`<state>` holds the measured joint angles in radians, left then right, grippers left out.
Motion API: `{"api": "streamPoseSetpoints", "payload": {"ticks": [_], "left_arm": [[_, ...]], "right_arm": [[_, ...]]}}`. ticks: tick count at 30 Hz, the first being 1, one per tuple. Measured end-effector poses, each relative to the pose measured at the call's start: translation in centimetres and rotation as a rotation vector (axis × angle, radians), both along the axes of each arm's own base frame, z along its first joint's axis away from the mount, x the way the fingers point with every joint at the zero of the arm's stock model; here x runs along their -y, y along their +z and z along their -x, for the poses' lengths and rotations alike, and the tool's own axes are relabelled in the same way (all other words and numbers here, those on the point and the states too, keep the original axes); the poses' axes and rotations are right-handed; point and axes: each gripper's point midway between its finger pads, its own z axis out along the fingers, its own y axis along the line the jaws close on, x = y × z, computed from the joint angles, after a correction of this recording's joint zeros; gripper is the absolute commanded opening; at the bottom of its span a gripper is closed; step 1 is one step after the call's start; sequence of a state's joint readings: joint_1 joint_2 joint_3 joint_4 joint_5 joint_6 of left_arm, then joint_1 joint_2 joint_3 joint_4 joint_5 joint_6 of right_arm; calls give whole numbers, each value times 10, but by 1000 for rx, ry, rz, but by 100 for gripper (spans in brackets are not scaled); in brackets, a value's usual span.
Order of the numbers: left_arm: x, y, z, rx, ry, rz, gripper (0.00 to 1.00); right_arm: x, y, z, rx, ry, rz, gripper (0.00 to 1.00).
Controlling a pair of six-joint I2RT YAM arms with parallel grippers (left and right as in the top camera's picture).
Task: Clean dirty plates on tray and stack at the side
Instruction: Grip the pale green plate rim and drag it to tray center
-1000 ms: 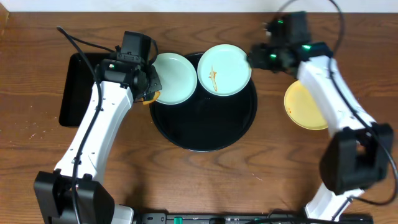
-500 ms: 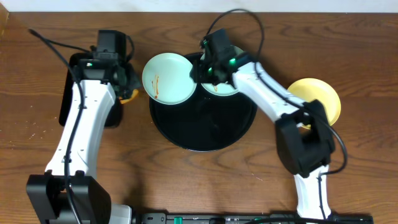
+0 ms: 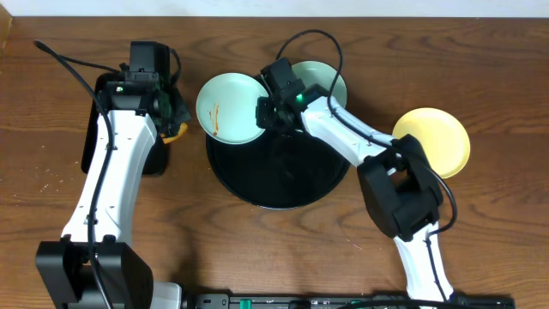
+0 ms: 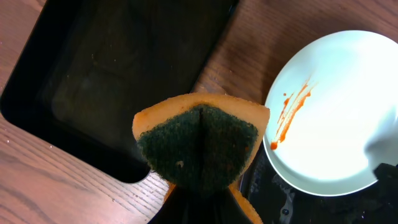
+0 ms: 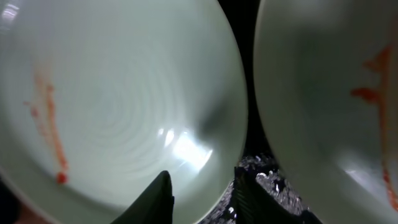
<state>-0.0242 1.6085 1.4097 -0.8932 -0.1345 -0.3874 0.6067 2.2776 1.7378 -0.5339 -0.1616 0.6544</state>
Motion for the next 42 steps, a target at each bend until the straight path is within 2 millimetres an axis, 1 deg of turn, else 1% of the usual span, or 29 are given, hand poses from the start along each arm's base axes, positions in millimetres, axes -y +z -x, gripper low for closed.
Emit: {"api": "streamPoseSetpoints", "payload": {"ticks": [4, 6, 7, 9, 14, 16, 19, 22, 23, 27, 29, 30, 32, 34, 37, 42], "left_arm": [[0, 0, 0, 0, 0, 0, 8], [0, 0, 0, 0, 0, 0, 8], [0, 0, 0, 0, 0, 0, 8], [0, 0, 0, 0, 0, 0, 8], [0, -1, 2, -8, 0, 0, 8], [0, -1, 2, -9, 0, 0, 8], [0, -1, 3, -12, 0, 0, 8], [0, -1, 3, -13, 0, 0, 8], [0, -1, 3, -13, 0, 0, 8], [0, -1, 3, -13, 0, 0, 8], [0, -1, 3, -13, 0, 0, 8], [0, -1, 3, -14, 0, 0, 8], [0, -1, 3, -14, 0, 0, 8], [0, -1, 3, -15, 0, 0, 8], [4, -2, 3, -15, -9, 22, 8], [16, -3, 3, -17, -36, 81, 7]], "right_arm": [[4, -15, 4, -33, -11, 24, 18], [6, -16, 5, -39, -13, 32, 9], [6, -17, 6, -45, -16, 36, 2], [9, -18, 9, -60, -18, 45, 1], [14, -19, 27, -132, 23, 75, 1], [20, -18, 39, -174, 45, 99, 1], [32, -16, 58, -237, 80, 149, 1], [48, -13, 75, -291, 100, 217, 1], [57, -9, 81, -302, 101, 254, 1], [76, -1, 92, -330, 103, 337, 1], [82, -1, 94, -329, 105, 367, 1], [84, -2, 94, -325, 107, 375, 4], [88, -6, 95, -325, 110, 393, 15], [91, -11, 97, -329, 115, 407, 19], [92, -14, 98, -327, 121, 406, 20], [84, -14, 91, -296, 120, 376, 20]]}}
